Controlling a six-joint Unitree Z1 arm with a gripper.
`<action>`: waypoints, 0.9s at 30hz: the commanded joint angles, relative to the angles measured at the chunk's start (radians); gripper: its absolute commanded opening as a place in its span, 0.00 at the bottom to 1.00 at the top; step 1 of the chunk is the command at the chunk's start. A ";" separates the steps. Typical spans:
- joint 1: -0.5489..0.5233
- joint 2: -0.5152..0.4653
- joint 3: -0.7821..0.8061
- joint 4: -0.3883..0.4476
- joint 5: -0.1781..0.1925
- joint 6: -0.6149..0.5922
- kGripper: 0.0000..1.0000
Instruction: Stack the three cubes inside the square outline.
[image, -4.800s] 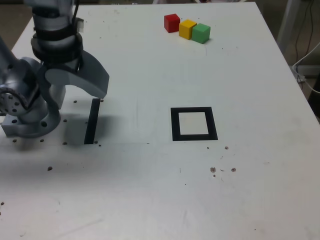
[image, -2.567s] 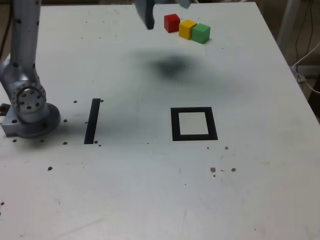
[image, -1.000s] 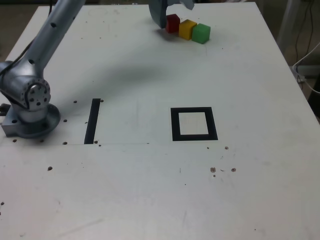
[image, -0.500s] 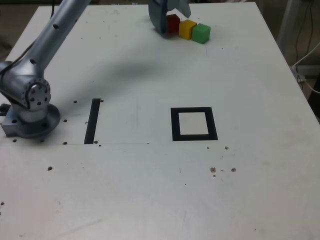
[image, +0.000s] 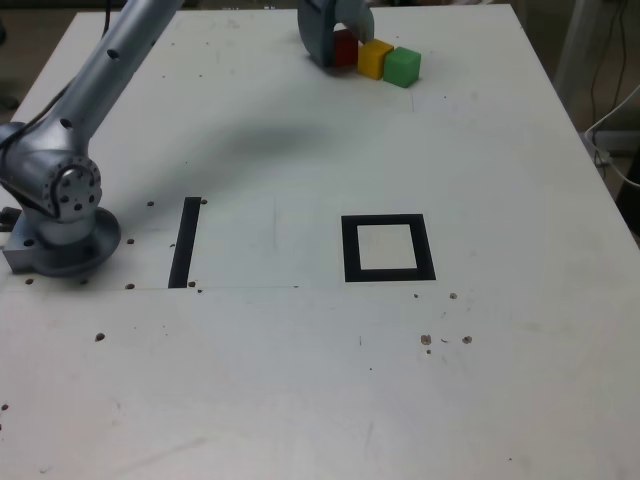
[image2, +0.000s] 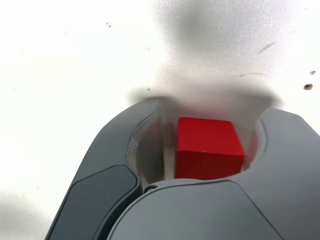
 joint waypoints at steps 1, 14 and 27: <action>-0.003 -0.001 -0.007 0.016 0.001 0.000 0.33; -0.006 -0.026 -0.014 0.039 0.005 0.008 0.33; -0.059 -0.158 0.088 0.065 0.011 0.030 0.33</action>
